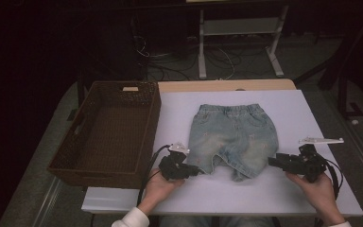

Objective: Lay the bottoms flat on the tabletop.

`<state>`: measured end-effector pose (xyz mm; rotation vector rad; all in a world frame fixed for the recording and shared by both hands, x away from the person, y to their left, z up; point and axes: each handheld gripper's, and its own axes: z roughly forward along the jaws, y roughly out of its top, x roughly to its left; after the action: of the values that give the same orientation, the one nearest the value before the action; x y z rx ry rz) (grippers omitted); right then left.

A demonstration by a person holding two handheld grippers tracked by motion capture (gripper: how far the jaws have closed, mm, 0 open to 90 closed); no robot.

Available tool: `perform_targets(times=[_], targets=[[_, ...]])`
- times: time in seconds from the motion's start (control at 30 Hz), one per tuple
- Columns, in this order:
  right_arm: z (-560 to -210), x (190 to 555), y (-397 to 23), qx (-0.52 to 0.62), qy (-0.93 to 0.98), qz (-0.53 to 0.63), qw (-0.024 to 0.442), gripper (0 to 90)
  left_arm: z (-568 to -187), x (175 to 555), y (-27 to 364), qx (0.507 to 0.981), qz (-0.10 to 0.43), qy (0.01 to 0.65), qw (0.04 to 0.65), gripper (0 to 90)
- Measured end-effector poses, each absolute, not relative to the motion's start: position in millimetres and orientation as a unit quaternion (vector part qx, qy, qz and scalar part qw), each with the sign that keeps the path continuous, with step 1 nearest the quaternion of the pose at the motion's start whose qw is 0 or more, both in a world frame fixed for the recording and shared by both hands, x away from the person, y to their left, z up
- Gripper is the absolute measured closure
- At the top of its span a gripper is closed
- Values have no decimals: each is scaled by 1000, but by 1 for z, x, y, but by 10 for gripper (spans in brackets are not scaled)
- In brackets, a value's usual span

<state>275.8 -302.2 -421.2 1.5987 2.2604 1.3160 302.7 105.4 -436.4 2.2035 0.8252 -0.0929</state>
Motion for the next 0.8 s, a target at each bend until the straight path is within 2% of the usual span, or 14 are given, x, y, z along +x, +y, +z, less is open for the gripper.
perform_targets(times=[0.23, 0.47, 0.63, 0.8], targets=[[-440, 286, -286, 518, 767, 378, 7, 486, -437, 303, 105, 865, -38, 324, 382, 833], [-450, 303, -276, 530, 754, 388, -16, 621, -438, 304, 104, 863, -40, 325, 384, 834], [-449, 307, -278, 527, 757, 387, -19, 833, -438, 304, 104, 863, -40, 325, 384, 834], [-429, 303, -281, 507, 770, 387, 1, 861, -437, 304, 105, 863, -40, 326, 384, 834]])
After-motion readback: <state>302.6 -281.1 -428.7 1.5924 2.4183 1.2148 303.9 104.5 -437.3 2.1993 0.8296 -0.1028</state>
